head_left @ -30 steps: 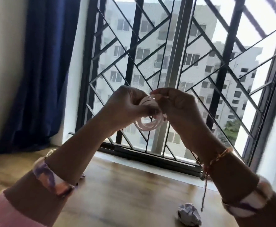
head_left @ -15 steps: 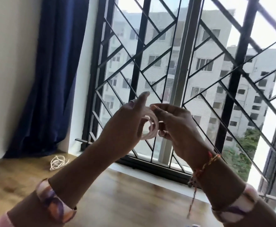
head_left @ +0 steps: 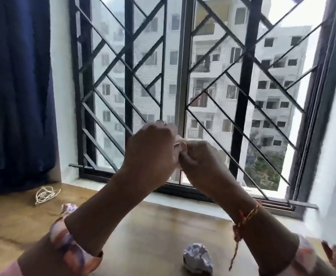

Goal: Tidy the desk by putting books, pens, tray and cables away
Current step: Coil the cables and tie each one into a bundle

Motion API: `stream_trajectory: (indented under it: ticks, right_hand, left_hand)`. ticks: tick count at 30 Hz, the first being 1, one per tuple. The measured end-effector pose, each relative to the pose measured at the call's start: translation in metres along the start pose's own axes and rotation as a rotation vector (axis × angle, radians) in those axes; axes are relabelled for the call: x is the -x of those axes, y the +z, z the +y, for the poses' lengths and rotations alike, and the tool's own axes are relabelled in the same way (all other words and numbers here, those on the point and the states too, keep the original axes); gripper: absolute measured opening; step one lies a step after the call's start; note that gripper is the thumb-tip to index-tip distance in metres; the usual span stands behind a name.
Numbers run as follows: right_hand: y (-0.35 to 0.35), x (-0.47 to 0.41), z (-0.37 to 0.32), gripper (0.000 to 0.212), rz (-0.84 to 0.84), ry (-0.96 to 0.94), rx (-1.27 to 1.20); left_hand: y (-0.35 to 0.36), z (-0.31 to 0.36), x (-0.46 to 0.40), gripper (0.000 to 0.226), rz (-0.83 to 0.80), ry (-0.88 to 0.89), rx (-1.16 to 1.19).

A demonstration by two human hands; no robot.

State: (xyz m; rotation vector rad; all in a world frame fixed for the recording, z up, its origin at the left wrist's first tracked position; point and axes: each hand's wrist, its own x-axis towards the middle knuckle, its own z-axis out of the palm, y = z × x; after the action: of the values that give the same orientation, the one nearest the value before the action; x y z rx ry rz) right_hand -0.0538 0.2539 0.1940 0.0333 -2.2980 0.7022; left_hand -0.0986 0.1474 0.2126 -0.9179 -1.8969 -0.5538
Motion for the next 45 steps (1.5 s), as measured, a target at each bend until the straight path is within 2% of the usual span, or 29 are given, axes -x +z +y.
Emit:
stream_trajectory:
  ticks: [3, 5, 7, 9, 11, 13, 14, 19, 22, 24, 28, 30, 32, 36, 39, 42, 45]
  right_hand:
    - [-0.026, 0.017, 0.012, 0.04, 0.001, 0.031, 0.123]
    - [-0.039, 0.022, 0.024, 0.038, 0.025, 0.099, 0.065]
    - [-0.048, 0.025, 0.033, 0.038, 0.017, 0.141, -0.072]
    - [-0.057, 0.03, 0.039, 0.039, -0.072, 0.175, -0.255]
    - [-0.062, 0.038, 0.044, 0.034, -0.237, 0.246, -0.47]
    - [-0.063, 0.046, 0.047, 0.028, -0.397, 0.308, -0.59]
    - [-0.063, 0.048, 0.049, 0.026, -0.451, 0.316, -0.6]
    - [-0.055, 0.048, 0.059, 0.023, -0.541, 0.339, -0.611]
    - [-0.053, 0.046, 0.064, 0.027, -0.573, 0.365, -0.63]
    - [-0.049, 0.046, 0.065, 0.024, -0.564, 0.392, -0.635]
    - [-0.043, 0.043, 0.06, 0.027, -0.47, 0.427, -0.667]
    - [-0.04, 0.041, 0.058, 0.028, -0.406, 0.402, -0.623]
    - [-0.038, 0.039, 0.056, 0.029, -0.354, 0.378, -0.549]
    - [-0.041, 0.034, 0.055, 0.027, -0.325, 0.42, -0.592]
    - [-0.052, 0.032, 0.056, 0.02, -0.366, 0.473, -0.746]
    - [-0.06, 0.032, 0.059, 0.017, -0.437, 0.499, -0.885]
    - [-0.067, 0.034, 0.065, 0.033, -0.462, 0.519, -0.965]
  left_hand:
    - [0.016, 0.022, -0.005, 0.016, -0.099, 0.035, 0.093]
    - [0.026, 0.033, -0.008, 0.03, -0.215, 0.003, 0.251]
    - [0.037, 0.037, -0.008, 0.03, -0.287, -0.048, 0.402]
    - [0.043, 0.038, -0.004, 0.033, -0.404, -0.137, 0.567]
    - [0.041, 0.035, 0.004, 0.033, -0.603, -0.284, 0.754]
    - [0.038, 0.028, 0.017, 0.035, -0.784, -0.387, 0.806]
    - [0.038, 0.026, 0.024, 0.038, -0.824, -0.417, 0.825]
    - [0.032, 0.033, 0.039, 0.057, -0.765, -0.514, 0.872]
    - [0.03, 0.038, 0.038, 0.037, -0.757, -0.541, 0.766]
    - [0.031, 0.043, 0.036, 0.032, -0.691, -0.539, 0.62]
    - [0.035, 0.053, 0.028, 0.036, -0.419, -0.364, 0.011]
    - [0.037, 0.054, 0.023, 0.035, -0.362, -0.329, -0.064]
    - [0.039, 0.052, 0.019, 0.038, -0.395, -0.283, -0.039]
    - [0.039, 0.042, 0.007, 0.039, -0.504, -0.271, 0.239]
    - [0.043, 0.035, 0.001, 0.038, -0.617, -0.445, 0.635]
    - [0.045, 0.029, 0.005, 0.025, -0.754, -0.612, 0.999]
    - [0.047, 0.036, 0.008, 0.023, -0.83, -0.768, 1.276]
